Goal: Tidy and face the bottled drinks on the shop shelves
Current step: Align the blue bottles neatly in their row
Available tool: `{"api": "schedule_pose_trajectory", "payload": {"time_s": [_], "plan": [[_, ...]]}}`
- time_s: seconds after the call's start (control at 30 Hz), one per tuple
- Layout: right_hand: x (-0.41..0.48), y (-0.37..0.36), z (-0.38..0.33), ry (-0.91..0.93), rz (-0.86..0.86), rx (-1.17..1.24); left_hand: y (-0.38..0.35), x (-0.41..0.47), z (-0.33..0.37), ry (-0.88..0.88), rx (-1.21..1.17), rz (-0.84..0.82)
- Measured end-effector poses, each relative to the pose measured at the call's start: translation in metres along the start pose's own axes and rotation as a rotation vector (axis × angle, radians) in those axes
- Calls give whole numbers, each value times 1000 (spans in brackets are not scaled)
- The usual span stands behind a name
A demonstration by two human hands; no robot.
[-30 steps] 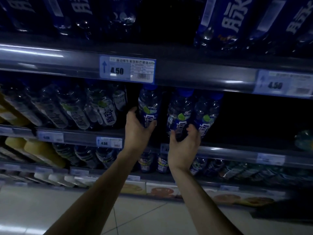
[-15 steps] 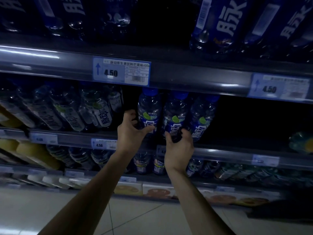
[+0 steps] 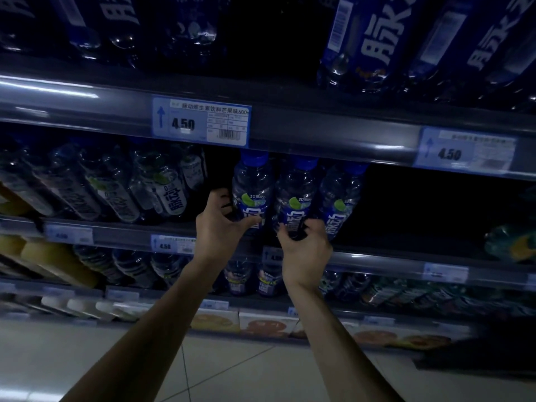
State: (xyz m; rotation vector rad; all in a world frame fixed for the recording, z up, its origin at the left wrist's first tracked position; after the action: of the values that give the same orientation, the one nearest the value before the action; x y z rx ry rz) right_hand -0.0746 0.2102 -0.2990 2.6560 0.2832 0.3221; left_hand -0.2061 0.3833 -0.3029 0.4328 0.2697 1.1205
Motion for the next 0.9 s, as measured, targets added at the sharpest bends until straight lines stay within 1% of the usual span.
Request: {"api": "schedule_pose_trajectory", "payload": {"time_s": [0.2, 0.27, 0.37, 0.43, 0.5, 0.63, 0.77, 0.9], "plan": [[-4, 3, -2, 63, -41, -44, -6, -7, 2, -55, -43, -42], [-5, 17, 2, 95, -33, 21, -9, -14, 3, -66, -60, -42], [0, 45, 16, 106, 21, 138, -12, -27, -1, -14, -106, 26], [8, 58, 25, 77, 49, 135, -11, -38, -4, -2, -62, 114], [19, 57, 33, 23, 3, 85, -13, -51, -3, -43, 14, 167], [33, 40, 38, -30, -148, 58, -41, -76, 3, -105, 62, 82], [40, 39, 38, -21, -125, 86, -40, -73, 6, -58, -18, 166], [41, 38, 39, -20, -129, 105, -35, -63, 5, -58, -22, 147]]}}
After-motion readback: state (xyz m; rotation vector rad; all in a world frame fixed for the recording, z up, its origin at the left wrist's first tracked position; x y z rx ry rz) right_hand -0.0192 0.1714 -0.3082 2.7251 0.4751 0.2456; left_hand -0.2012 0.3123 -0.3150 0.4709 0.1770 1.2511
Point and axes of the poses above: each hand's wrist, its own x-axis towards the middle knuckle, its own y-axis out of the back of the hand, z = x × y, the point moved 9 cm from there along x, towards the middle knuckle, and after that the axes turned 3 degrees about x, right-handed, at the moved point
